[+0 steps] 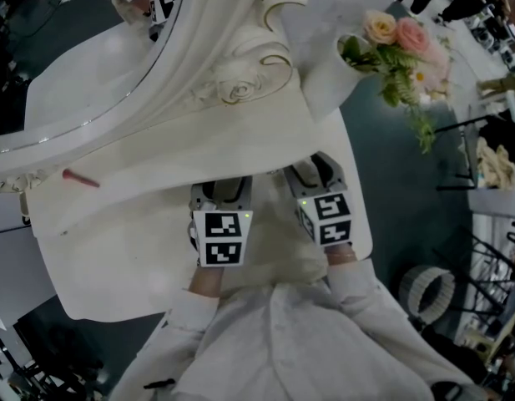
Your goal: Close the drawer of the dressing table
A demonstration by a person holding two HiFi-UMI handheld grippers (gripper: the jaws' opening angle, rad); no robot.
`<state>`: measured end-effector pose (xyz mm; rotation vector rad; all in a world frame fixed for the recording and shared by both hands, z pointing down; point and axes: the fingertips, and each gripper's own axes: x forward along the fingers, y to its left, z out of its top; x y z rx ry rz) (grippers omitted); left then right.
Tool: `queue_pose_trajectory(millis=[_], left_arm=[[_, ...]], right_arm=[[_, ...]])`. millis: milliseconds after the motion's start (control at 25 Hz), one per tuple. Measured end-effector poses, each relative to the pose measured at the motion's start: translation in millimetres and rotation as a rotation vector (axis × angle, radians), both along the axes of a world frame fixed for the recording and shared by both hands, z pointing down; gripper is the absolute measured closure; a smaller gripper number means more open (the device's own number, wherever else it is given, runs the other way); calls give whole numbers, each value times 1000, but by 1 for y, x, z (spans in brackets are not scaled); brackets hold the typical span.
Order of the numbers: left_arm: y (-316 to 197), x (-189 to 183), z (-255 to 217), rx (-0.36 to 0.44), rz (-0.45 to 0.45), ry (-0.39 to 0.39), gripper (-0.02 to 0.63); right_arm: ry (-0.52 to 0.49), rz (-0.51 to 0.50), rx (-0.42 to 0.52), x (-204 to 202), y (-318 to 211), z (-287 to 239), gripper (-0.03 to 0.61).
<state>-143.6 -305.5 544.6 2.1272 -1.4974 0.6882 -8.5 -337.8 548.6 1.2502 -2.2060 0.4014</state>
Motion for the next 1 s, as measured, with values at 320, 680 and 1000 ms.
queue_pose_trajectory(millis=[320, 680, 1000], left_arm=[[-3, 0, 3, -3, -6, 3, 391], [-4, -1, 4, -16, -9, 16, 387], [-4, -2, 3, -25, -10, 18, 385]], right_arm=[[-1, -4, -4, -3, -2, 2, 370], [4, 6, -9, -3, -4, 1, 365], [-5, 24, -16, -2, -4, 1, 365]])
